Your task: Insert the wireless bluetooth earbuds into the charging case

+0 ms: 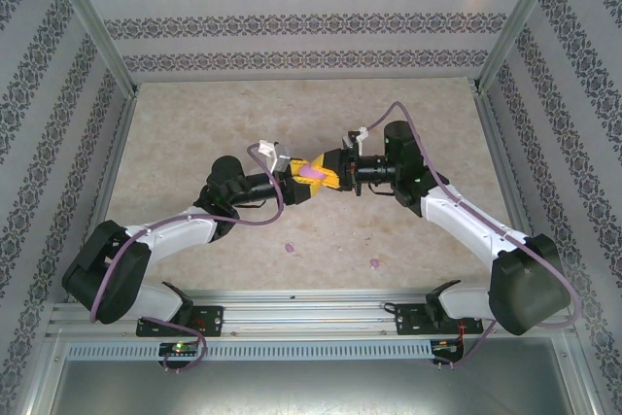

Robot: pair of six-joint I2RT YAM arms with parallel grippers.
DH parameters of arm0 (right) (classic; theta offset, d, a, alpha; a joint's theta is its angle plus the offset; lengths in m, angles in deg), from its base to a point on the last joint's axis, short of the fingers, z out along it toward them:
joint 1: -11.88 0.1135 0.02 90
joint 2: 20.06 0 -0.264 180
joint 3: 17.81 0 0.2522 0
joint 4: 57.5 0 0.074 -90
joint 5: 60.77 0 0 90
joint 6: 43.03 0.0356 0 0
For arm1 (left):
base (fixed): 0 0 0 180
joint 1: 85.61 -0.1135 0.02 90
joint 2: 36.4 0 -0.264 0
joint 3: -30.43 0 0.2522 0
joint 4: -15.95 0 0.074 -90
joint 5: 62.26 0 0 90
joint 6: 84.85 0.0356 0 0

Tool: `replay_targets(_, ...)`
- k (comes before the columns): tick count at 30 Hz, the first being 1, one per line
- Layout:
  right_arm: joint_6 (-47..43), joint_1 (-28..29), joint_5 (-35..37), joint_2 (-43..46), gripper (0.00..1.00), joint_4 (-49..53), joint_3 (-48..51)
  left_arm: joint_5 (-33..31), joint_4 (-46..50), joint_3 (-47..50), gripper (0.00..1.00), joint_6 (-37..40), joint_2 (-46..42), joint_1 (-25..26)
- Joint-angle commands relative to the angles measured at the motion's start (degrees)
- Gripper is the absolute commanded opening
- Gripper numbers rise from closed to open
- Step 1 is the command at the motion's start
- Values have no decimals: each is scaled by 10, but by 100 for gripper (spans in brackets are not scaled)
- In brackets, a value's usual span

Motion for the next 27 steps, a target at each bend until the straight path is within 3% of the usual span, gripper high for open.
replay_targets(1,0,-2,-3,10,18,-21,9,15,-74,2,38,-32,-9,-3)
replay_targets(27,15,-10,1,31,18,-31,20,11,-97,22,52,-54,-23,-19)
